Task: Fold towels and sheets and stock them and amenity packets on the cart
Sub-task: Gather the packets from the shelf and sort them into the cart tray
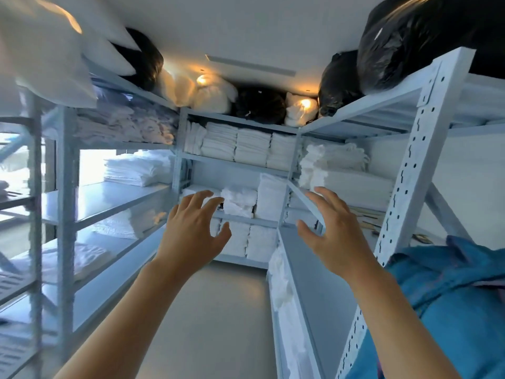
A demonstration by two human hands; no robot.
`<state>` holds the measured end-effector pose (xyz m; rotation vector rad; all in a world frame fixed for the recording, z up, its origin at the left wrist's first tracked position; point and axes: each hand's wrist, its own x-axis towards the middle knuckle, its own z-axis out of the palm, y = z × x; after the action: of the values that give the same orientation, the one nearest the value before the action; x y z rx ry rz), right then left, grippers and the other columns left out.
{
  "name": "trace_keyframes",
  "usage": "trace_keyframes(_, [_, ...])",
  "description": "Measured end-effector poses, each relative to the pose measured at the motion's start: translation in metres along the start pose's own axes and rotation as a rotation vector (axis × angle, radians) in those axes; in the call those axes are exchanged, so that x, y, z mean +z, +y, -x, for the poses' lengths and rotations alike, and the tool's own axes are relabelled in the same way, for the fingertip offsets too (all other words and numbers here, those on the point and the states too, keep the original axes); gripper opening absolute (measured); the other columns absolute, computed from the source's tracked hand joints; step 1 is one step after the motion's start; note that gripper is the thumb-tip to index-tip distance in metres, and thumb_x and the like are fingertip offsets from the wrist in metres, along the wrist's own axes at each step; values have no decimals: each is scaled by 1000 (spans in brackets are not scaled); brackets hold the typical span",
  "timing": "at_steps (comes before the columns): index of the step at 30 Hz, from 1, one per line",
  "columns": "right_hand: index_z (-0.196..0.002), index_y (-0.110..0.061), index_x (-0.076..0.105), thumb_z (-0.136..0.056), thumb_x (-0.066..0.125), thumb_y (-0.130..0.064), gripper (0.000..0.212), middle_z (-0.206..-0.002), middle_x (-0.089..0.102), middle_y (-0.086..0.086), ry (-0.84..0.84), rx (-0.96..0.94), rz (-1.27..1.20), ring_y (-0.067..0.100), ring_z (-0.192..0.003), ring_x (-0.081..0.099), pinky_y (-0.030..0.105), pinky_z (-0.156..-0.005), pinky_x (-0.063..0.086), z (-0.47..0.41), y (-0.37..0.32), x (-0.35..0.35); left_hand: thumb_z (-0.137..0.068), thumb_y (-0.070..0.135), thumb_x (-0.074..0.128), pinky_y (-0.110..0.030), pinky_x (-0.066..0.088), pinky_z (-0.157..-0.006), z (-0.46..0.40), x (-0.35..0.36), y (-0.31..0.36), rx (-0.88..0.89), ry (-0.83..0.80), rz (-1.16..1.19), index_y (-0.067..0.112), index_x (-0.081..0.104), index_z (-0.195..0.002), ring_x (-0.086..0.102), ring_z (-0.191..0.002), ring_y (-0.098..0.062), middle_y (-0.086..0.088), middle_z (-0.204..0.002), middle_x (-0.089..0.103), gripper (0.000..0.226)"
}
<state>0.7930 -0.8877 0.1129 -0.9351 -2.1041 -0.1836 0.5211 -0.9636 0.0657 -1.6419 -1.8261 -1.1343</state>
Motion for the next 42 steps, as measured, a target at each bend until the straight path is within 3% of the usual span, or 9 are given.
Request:
trace_keyframes(9, [-151, -23, 48, -96, 62, -43, 60, -161, 36, -7, 3, -95, -134, 13, -149, 31, 48, -119, 34, -89, 45, 86, -92, 45, 63, -46, 41, -113, -66, 55, -43, -52, 38, -104, 24, 56, -143, 43, -139, -25, 2, -152, 48, 56])
trace_keyframes(29, [-152, -26, 45, -97, 57, -49, 61, -162, 32, -11, -19, -98, -208, 10, -147, 32, 44, -119, 35, -248, 215, 237, -94, 46, 61, -44, 41, -114, -237, 259, -70, -8, 10, -158, 24, 57, -142, 45, -138, -21, 4, -149, 50, 53])
trace_keyframes(34, [-153, -26, 44, -94, 48, -56, 66, -163, 32, -11, 9, -72, -150, 9, -149, 29, 42, -121, 33, -294, 244, 276, -93, 47, 61, -45, 41, -114, -289, 317, -102, 29, 22, -116, 24, 56, -142, 44, -138, -22, 4, -149, 50, 54])
trace_keyframes(42, [-154, -31, 42, -98, 56, -53, 62, -165, 29, -13, -8, 24, -118, 7, -151, 24, 47, -123, 30, -377, 277, 378, -93, 46, 64, -45, 40, -113, -385, 415, -186, 76, -8, -18, 27, 56, -141, 45, -137, -20, 6, -148, 50, 53])
